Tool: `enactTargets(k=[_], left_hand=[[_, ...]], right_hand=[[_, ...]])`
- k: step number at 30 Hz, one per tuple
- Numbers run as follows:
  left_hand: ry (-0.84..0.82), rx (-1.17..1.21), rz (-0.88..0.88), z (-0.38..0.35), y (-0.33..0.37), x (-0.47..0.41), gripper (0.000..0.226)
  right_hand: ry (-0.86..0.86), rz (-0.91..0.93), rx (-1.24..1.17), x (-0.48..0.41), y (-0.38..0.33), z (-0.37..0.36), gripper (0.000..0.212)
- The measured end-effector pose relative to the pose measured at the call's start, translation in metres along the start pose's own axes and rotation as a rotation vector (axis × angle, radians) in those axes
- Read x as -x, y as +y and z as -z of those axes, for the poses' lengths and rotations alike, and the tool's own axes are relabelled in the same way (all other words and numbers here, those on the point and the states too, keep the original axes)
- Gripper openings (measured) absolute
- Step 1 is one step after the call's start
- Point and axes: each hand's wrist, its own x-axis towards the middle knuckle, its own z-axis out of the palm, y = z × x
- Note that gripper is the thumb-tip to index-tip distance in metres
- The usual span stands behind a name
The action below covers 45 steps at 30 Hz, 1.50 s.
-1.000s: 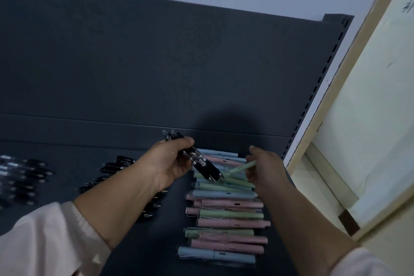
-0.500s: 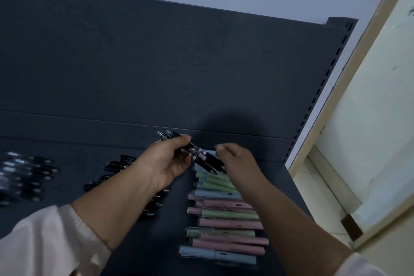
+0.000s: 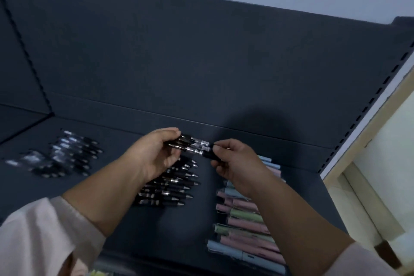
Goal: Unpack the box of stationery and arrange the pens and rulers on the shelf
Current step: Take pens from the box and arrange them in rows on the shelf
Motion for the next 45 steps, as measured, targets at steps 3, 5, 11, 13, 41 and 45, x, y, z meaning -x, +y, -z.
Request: enactTargets(k=[3,5,11,13,41,45], left_hand=[[0.086,-0.207,-0.042,0.021,0.001,-0.006,0.018],[0.148,-0.353,-0.069,0.034,0.001,-0.01,0.019],[0.32,-0.666,-0.145,0.065,-0.006,-0.024,0.022],[0.35,-0.713,-0.136,0.072,-0.011,-0.028,0.018],[0.148,-1.325,-0.353,0.165,-0.003,0.067,0.028],[0.127,-1.381,-0.354,0.148,-0.011,0.047,0.028]], right_hand=[[-0.017,-0.046,0.023,-0.01,0.006,-0.011,0.008],[-0.031,-0.098,0.015,-0.016,0.012,-0.02,0.008],[-0.035,-0.24,0.115,-0.033,0.033,-0.046,0.009],[-0.025,-0.261,0.157,-0.037,0.04,-0.052,0.013],[-0.177,0.348,1.473,0.022,0.085,-0.096,0.025],[-0.074,0.466,1.398,0.007,0.083,-0.088,0.031]])
